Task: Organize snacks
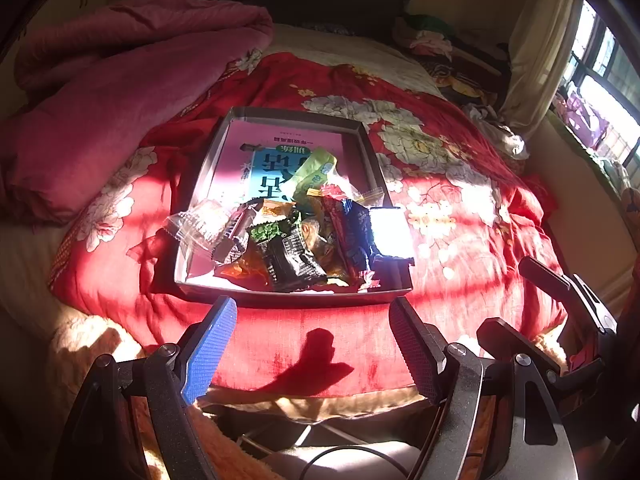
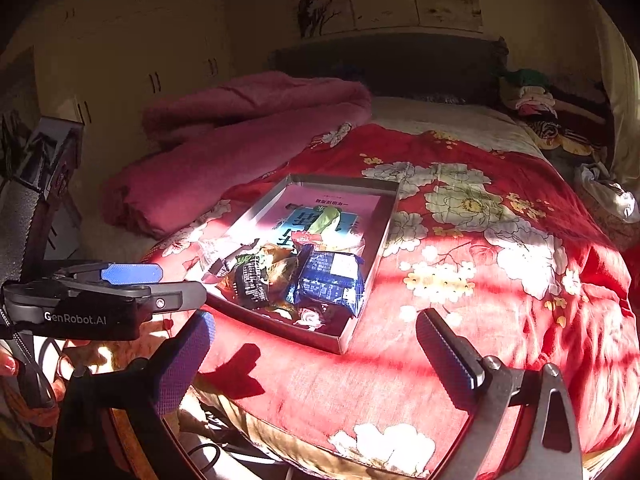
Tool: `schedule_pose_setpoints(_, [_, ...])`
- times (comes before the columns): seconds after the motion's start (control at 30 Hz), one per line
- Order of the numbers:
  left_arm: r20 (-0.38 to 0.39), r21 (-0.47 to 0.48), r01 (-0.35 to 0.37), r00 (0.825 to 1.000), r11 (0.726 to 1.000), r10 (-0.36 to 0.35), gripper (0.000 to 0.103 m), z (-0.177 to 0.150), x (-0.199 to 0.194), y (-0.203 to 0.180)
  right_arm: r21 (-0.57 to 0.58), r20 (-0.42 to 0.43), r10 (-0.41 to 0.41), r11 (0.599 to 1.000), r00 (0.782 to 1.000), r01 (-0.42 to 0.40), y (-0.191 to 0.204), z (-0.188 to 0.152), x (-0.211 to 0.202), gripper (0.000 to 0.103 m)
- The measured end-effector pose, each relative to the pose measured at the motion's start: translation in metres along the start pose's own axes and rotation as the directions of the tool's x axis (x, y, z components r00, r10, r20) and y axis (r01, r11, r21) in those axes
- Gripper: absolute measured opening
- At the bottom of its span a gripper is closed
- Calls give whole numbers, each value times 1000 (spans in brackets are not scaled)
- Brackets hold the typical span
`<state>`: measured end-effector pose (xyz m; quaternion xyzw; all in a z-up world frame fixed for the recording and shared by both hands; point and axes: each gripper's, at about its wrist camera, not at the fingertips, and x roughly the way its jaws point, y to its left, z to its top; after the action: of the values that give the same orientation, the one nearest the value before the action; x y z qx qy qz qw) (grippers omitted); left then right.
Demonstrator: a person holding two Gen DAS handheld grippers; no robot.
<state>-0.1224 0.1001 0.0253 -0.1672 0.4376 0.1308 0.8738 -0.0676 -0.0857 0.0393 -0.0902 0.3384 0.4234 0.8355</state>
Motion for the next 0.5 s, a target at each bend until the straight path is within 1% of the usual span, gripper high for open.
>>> schedule_pose_setpoints(0.5, [7,-1,1,1000,1000,-1,80,1,-3,-1,-3,4,-2,1000,1000,2,0,0,-2,102])
